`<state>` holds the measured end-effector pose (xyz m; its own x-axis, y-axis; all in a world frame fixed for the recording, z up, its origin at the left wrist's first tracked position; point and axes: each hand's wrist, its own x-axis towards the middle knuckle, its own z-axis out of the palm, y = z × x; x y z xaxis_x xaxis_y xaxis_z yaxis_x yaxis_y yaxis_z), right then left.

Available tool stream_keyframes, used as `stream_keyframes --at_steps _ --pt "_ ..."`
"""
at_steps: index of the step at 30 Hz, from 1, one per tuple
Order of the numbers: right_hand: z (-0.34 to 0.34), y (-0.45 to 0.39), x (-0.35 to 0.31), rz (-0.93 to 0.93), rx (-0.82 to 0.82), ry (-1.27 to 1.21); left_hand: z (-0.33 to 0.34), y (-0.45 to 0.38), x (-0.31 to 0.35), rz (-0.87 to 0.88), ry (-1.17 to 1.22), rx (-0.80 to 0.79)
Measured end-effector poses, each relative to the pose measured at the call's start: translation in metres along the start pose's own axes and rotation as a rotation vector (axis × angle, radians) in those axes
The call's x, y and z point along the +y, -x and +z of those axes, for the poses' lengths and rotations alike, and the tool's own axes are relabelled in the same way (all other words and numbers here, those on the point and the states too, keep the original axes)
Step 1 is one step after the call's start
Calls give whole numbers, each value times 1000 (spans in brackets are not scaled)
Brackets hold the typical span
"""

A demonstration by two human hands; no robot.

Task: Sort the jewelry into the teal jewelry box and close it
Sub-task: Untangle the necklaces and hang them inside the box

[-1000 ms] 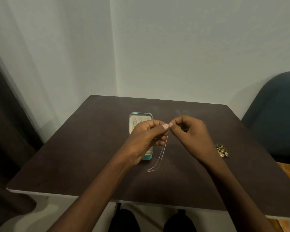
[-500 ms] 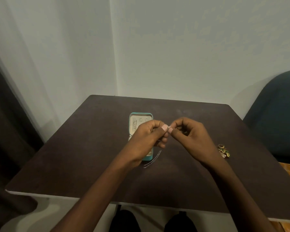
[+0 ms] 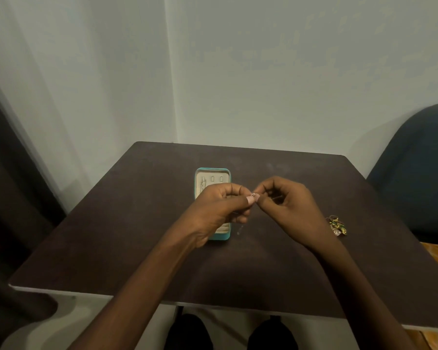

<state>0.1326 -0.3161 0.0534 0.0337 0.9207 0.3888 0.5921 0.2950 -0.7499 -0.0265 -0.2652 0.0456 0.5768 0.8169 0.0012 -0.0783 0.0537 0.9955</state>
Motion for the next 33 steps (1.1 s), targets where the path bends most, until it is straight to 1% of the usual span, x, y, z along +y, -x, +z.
stream_keyframes --at_steps 3,6,10,12,14,17,19,22,25,27,28,29,30,31,33 --pt "0 0 -2 -6 6 -12 0 0 1 10 -13 40" --pt "1 0 -1 1 16 -5 3 1 2 65 -52 100" --pt "2 2 -1 -41 64 151 7 4 3 184 -141 184" --pt "4 3 0 -61 88 255 9 4 3 232 -187 209" --pt "5 3 1 -64 98 302 10 4 4 260 -213 218" --pt "4 4 -2 -61 109 224 11 2 4 256 -236 236" --pt "3 5 -4 -48 91 178 10 1 2 279 -312 247" --pt "3 7 0 -56 74 274 9 0 -1 335 -425 252" --pt "5 7 1 -102 84 460 12 1 -1 320 -399 205" --pt "5 7 2 -137 115 562 16 2 1 271 -294 165" --pt "5 7 2 -148 124 567 17 2 2 251 -258 157" --pt "4 7 2 -144 124 521 16 3 3 240 -277 159" --pt "3 7 2 -121 122 427 15 3 3 241 -359 168" --pt "2 7 1 -81 115 309 14 4 4 257 -481 173" --pt "-1 7 0 18 62 95 13 6 5 348 -747 161"
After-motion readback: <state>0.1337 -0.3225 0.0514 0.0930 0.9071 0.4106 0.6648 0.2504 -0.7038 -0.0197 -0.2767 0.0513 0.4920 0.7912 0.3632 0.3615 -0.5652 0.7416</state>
